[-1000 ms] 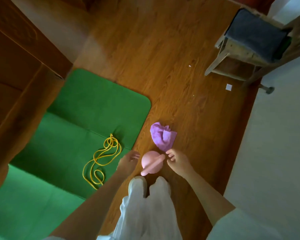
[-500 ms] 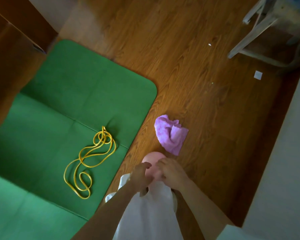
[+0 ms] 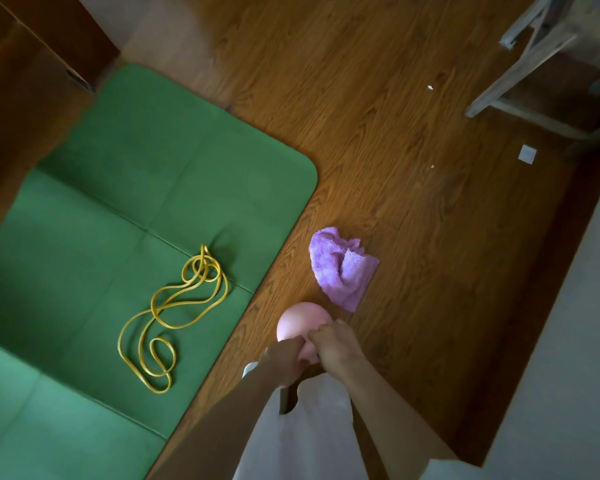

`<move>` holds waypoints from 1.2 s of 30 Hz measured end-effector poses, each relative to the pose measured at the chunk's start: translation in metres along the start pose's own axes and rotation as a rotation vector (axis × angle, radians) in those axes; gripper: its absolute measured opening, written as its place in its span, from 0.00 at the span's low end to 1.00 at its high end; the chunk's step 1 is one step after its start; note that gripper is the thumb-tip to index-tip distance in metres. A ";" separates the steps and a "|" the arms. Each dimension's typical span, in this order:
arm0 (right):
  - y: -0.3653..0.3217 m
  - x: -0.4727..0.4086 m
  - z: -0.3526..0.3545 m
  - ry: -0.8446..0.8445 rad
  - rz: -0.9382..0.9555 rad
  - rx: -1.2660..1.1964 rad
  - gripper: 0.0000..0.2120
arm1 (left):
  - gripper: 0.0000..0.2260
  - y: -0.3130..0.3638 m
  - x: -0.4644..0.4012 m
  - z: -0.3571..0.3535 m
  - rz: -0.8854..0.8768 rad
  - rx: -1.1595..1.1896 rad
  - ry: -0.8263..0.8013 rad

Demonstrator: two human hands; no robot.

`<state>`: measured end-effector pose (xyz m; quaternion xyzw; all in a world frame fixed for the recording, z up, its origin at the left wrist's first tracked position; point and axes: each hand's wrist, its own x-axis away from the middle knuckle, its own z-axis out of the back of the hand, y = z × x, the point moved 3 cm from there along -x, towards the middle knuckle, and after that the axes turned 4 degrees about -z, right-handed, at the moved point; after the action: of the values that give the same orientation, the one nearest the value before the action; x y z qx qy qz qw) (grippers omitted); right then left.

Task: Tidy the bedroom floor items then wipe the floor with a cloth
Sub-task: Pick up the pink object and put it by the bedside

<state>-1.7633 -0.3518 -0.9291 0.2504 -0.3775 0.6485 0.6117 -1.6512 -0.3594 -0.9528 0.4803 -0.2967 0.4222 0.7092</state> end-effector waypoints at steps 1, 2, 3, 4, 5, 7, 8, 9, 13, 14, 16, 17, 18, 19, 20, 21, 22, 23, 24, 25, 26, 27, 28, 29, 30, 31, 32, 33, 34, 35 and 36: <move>-0.002 0.004 0.000 -0.021 -0.025 -0.006 0.21 | 0.16 0.002 0.001 0.004 -0.008 -0.034 -0.009; -0.004 0.007 0.001 -0.026 -0.042 -0.003 0.21 | 0.17 0.004 0.004 0.010 -0.017 -0.078 -0.016; -0.006 0.010 0.004 -0.022 -0.054 0.017 0.20 | 0.17 0.006 0.007 0.016 -0.026 -0.122 -0.019; -0.007 0.014 0.008 -0.003 -0.071 0.025 0.18 | 0.18 0.008 0.011 0.022 -0.035 -0.157 -0.015; -0.009 0.018 0.012 0.011 -0.086 0.013 0.16 | 0.17 0.010 0.016 0.027 -0.041 -0.176 -0.013; -0.012 0.028 0.025 0.024 -0.085 -0.001 0.15 | 0.16 0.017 0.030 0.038 -0.055 -0.202 -0.008; -0.014 0.035 0.033 0.030 -0.079 0.009 0.16 | 0.16 0.021 0.039 0.043 -0.060 -0.217 -0.009; -0.016 0.042 0.042 0.033 -0.077 0.024 0.16 | 0.15 0.026 0.048 0.049 -0.064 -0.235 -0.004; -0.024 0.074 0.078 0.079 -0.085 0.015 0.17 | 0.15 0.047 0.090 0.080 -0.110 -0.325 0.051; -0.027 0.083 0.088 0.085 -0.086 -0.011 0.17 | 0.15 0.052 0.101 0.088 -0.116 -0.344 0.060; -0.034 0.103 0.107 0.098 -0.089 -0.080 0.16 | 0.15 0.061 0.124 0.107 -0.124 -0.381 0.077; -0.038 0.112 0.117 0.111 -0.088 -0.124 0.16 | 0.14 0.065 0.136 0.117 -0.130 -0.395 0.090; -0.042 0.122 0.127 0.124 -0.089 -0.169 0.15 | 0.14 0.068 0.148 0.127 -0.138 -0.403 0.107; -0.045 0.132 0.136 0.139 -0.088 -0.213 0.15 | 0.14 0.070 0.160 0.136 -0.147 -0.408 0.126; -0.049 0.142 0.146 0.159 -0.078 -0.246 0.14 | 0.14 0.072 0.171 0.144 -0.157 -0.406 0.147; -0.053 0.152 0.156 0.185 -0.065 -0.263 0.13 | 0.14 0.075 0.182 0.151 -0.163 -0.402 0.165; -0.056 0.163 0.167 0.213 -0.052 -0.272 0.13 | 0.13 0.077 0.195 0.159 -0.165 -0.395 0.184; -0.060 0.173 0.178 0.237 -0.045 -0.286 0.12 | 0.14 0.080 0.207 0.165 -0.163 -0.385 0.203; -0.065 0.183 0.188 0.264 -0.038 -0.310 0.12 | 0.14 0.083 0.220 0.172 -0.164 -0.367 0.224; -0.069 0.194 0.200 0.294 -0.029 -0.334 0.12 | 0.14 0.086 0.233 0.178 -0.167 -0.343 0.249; -0.074 0.204 0.211 0.325 -0.017 -0.355 0.12 | 0.15 0.089 0.248 0.186 -0.171 -0.315 0.275; -0.079 0.215 0.224 0.363 0.004 -0.366 0.11 | 0.14 0.093 0.264 0.194 -0.176 -0.287 0.306; -0.085 0.226 0.236 0.399 0.032 -0.369 0.10 | 0.14 0.096 0.280 0.202 -0.184 -0.264 0.344; -0.090 0.238 0.248 0.433 0.059 -0.371 0.09 | 0.14 0.100 0.297 0.209 -0.197 -0.246 0.380; -0.095 0.250 0.261 0.465 0.082 -0.371 0.08 | 0.13 0.105 0.314 0.218 -0.212 -0.232 0.414; -0.100 0.264 0.274 0.495 0.106 -0.365 0.07 | 0.13 0.111 0.332 0.226 -0.227 -0.221 0.450; -0.105 0.278 0.287 0.527 0.138 -0.355 0.07 | 0.12 0.117 0.350 0.234 -0.239 -0.209 0.492; -0.110 0.291 0.299 0.558 0.173 -0.342 0.06 | 0.11 0.123 0.368 0.242 -0.248 -0.199 0.531; -0.115 0.306 0.310 0.589 0.202 -0.330 0.05 | 0.11 0.130 0.387 0.250 -0.256 -0.192 0.566; -0.121 0.320 0.322 0.618 0.223 -0.321 0.04 | 0.11 0.136 0.405 0.258 -0.267 -0.184 0.609; -0.127 0.335 0.333 0.640 0.243 -0.320 0.04 | 0.10 0.141 0.424 0.265 -0.281 -0.173 0.651</move>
<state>-1.7262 -0.4190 -0.4462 -0.1104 -0.2906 0.6946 0.6488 -1.5815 -0.4475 -0.4459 0.2950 -0.0212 0.4247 0.8556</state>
